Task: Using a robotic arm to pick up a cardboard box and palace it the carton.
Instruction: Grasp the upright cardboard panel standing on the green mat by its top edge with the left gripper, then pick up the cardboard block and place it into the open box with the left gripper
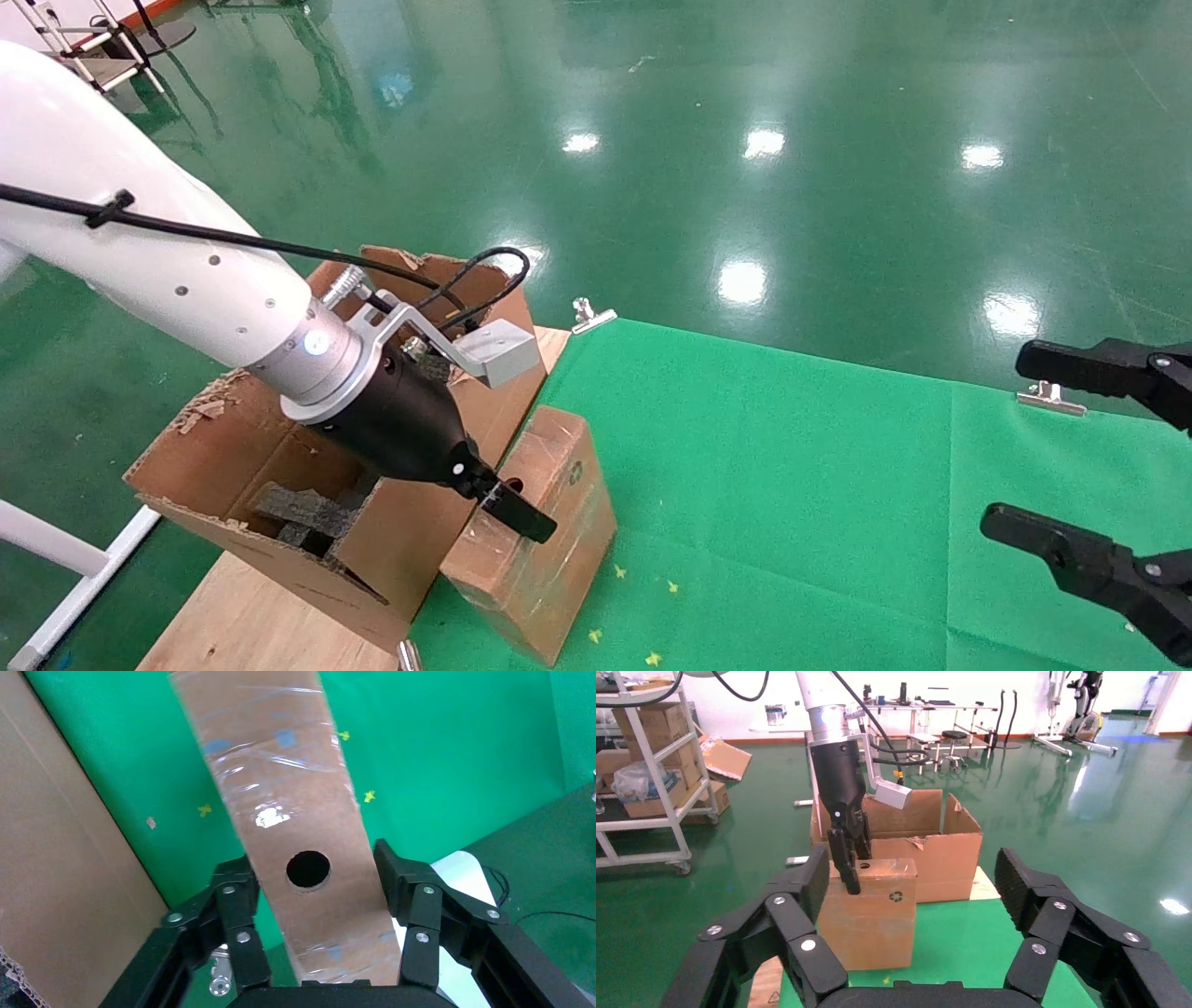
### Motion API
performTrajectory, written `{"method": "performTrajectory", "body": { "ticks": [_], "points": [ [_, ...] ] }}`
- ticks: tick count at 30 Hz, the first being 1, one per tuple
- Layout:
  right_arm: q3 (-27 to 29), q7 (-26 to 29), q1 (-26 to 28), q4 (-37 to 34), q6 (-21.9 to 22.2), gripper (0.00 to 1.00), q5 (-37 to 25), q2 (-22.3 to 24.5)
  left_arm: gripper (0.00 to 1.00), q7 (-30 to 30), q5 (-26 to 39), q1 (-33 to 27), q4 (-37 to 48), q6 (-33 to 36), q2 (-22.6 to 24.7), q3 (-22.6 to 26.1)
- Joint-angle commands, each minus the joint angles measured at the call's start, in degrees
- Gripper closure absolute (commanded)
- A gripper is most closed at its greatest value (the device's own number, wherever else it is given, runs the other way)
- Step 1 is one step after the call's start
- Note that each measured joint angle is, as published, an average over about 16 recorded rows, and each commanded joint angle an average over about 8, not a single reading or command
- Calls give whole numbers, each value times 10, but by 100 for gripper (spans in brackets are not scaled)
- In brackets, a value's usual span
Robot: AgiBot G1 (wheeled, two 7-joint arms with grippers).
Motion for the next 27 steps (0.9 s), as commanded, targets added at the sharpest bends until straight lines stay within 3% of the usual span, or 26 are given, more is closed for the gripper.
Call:
{"method": "performTrajectory", "body": {
  "ticks": [1,12,21,27],
  "points": [
    [0,0,0,0,0,0,0,0,100,0,0,0,0,0,0,0],
    [0,0,0,0,0,0,0,0,100,25,-5,-29,8,-2,-6,-14],
    [0,0,0,0,0,0,0,0,100,125,-9,-151,76,-3,-35,-76],
    [0,0,0,0,0,0,0,0,100,196,38,-228,169,0,-44,-90]
  ]
}}
